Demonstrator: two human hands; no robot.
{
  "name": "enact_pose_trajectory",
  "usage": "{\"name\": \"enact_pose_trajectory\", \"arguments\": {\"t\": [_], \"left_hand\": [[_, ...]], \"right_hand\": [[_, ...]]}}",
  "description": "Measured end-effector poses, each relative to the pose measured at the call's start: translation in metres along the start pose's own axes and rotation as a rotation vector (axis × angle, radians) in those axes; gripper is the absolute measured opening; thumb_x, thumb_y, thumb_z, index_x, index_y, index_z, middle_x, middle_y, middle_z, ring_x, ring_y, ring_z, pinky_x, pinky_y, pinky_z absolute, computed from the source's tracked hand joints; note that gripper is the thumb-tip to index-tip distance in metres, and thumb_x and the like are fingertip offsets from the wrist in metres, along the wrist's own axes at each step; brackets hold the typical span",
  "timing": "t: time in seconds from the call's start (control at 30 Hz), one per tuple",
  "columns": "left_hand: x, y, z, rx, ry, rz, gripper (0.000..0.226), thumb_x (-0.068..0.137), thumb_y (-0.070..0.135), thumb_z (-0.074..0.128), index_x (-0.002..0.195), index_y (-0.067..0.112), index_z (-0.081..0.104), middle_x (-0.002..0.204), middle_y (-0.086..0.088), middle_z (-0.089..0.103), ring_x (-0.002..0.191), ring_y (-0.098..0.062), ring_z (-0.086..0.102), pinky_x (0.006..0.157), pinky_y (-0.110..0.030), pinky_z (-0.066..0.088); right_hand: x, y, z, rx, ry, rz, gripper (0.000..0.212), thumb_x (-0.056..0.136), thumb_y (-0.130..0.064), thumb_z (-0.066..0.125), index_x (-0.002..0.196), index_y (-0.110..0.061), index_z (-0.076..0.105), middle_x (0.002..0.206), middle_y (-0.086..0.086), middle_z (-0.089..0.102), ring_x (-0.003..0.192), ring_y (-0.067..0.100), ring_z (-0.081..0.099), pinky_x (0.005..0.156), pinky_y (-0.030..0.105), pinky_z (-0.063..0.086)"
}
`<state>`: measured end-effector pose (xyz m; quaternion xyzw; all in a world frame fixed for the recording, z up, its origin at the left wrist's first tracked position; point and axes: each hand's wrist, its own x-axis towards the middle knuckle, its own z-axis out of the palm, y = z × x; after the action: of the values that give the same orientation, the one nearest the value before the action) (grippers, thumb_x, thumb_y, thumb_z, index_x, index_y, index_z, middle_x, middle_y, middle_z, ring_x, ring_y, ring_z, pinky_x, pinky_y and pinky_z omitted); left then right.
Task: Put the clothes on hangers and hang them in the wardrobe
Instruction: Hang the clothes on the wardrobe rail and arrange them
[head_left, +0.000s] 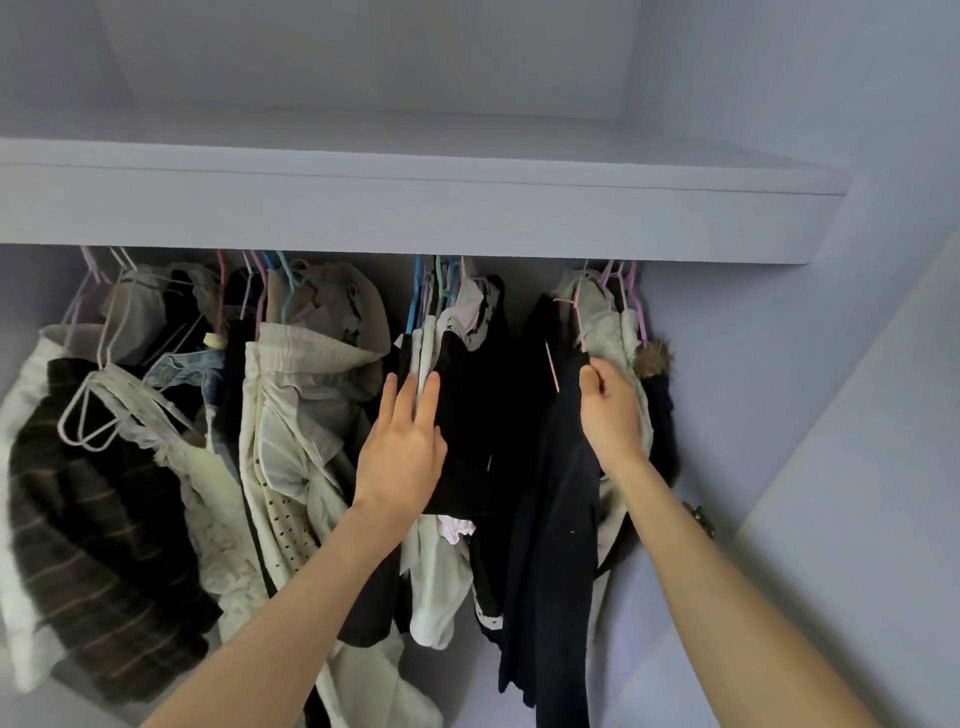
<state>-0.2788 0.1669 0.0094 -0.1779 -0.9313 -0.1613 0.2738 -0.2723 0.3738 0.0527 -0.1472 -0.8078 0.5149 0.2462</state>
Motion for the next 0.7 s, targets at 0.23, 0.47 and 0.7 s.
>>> {"name": "enact_pose_trajectory", "arguments": {"t": [0.23, 0.47, 0.7], "left_hand": [[0.000, -0.004, 0.000, -0.040, 0.014, 0.010, 0.063, 0.079, 0.001, 0.062, 0.137, 0.003, 0.039, 0.135, -0.017, 0.048, 0.133, -0.036, 0.035, 0.091, -0.042, 0.051], [0.001, -0.002, 0.007, -0.040, 0.020, 0.005, 0.061, 0.080, 0.005, 0.062, 0.137, 0.005, 0.040, 0.136, -0.015, 0.048, 0.133, -0.034, 0.036, 0.091, -0.043, 0.051], [0.000, -0.006, 0.010, -0.045, 0.031, -0.002, 0.062, 0.080, 0.004, 0.062, 0.138, 0.006, 0.039, 0.137, -0.014, 0.047, 0.135, -0.032, 0.033, 0.094, -0.043, 0.049]], "right_hand": [[0.028, 0.012, 0.012, -0.005, 0.052, -0.052, 0.033, 0.099, -0.015, 0.036, 0.126, -0.002, 0.051, 0.113, 0.006, 0.055, 0.105, 0.015, 0.050, 0.090, 0.022, 0.035], [0.023, 0.015, 0.006, 0.018, 0.085, -0.161, 0.029, 0.098, -0.013, 0.039, 0.121, -0.003, 0.055, 0.092, 0.003, 0.056, 0.077, 0.007, 0.048, 0.067, 0.005, 0.036], [0.042, 0.005, 0.007, 0.103, 0.105, -0.093, 0.024, 0.097, -0.011, 0.038, 0.078, -0.011, 0.053, 0.080, 0.000, 0.057, 0.068, 0.016, 0.052, 0.071, 0.030, 0.038]]}}
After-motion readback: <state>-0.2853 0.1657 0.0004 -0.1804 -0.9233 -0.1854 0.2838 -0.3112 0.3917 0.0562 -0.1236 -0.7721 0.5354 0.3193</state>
